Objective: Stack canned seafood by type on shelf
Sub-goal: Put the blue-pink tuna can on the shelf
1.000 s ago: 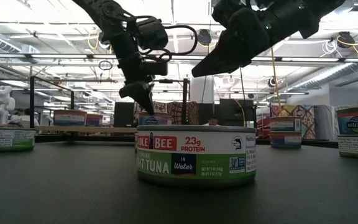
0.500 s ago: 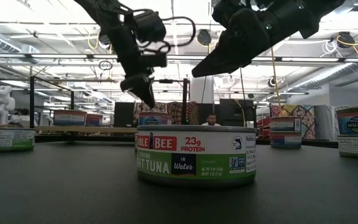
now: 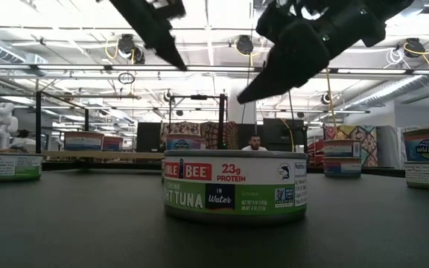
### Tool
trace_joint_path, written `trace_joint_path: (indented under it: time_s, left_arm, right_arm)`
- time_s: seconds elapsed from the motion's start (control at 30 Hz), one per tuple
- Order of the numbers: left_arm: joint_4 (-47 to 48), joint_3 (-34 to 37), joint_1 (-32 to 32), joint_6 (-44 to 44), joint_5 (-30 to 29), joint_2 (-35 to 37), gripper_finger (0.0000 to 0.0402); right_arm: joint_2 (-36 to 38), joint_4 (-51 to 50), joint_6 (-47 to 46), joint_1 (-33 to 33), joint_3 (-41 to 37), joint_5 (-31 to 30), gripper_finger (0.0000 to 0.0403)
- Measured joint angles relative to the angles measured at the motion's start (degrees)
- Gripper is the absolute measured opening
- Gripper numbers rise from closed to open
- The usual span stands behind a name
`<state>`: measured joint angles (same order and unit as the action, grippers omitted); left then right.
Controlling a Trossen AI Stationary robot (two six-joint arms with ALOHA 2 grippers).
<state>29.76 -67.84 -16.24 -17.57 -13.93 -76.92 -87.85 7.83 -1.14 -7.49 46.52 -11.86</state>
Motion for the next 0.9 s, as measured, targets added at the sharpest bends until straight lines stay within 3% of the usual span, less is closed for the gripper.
trace_joint_path:
  time_s: [0.13, 0.23, 0.33, 0.43, 0.57, 0.63, 0.77, 0.9]
  left_arm:
    - [-0.11, 5.39, 2.20, 3.56, -0.12, 9.08, 0.0072]
    - [-6.00, 14.72, 4.97, 6.66, -0.79, 17.35, 0.0072]
    - [-19.50, 26.89, 8.14, 8.30, -1.20, 25.07, 0.0072]
    - [-39.29, 38.43, 10.79, 8.23, -1.06, 30.19, 0.0072]
    - [-65.49, 50.12, 11.36, 7.75, -0.20, 30.65, 0.0072]
    - [-73.00, 53.48, 10.67, 6.79, 0.06, 29.17, 0.0072]
    - [-75.03, 55.67, 9.16, 6.19, 1.08, 27.42, 0.0072]
    - [-75.32, 55.44, 7.41, 5.15, 5.18, 26.77, 0.0072]
  right_arm:
    - [0.89, -5.59, -1.73, 0.02, 0.00, -0.49, 0.0105]
    - [3.18, -10.34, -4.37, 0.04, 0.00, -3.93, 0.0105]
    - [6.04, -15.86, -9.22, 0.04, 0.00, -7.17, 0.0105]
    - [8.86, -20.78, -13.83, 0.04, 0.00, -11.30, 0.0105]
    - [12.39, -28.87, -19.21, 1.32, 0.00, -24.41, 0.0105]
    - [14.24, -33.73, -21.57, 4.59, 0.00, -25.21, 0.0105]
    - [15.35, -42.65, -26.16, 15.19, 1.55, -20.50, 0.0105]
    - [14.08, -47.28, -25.96, 24.14, 4.05, -19.73, 0.0105]
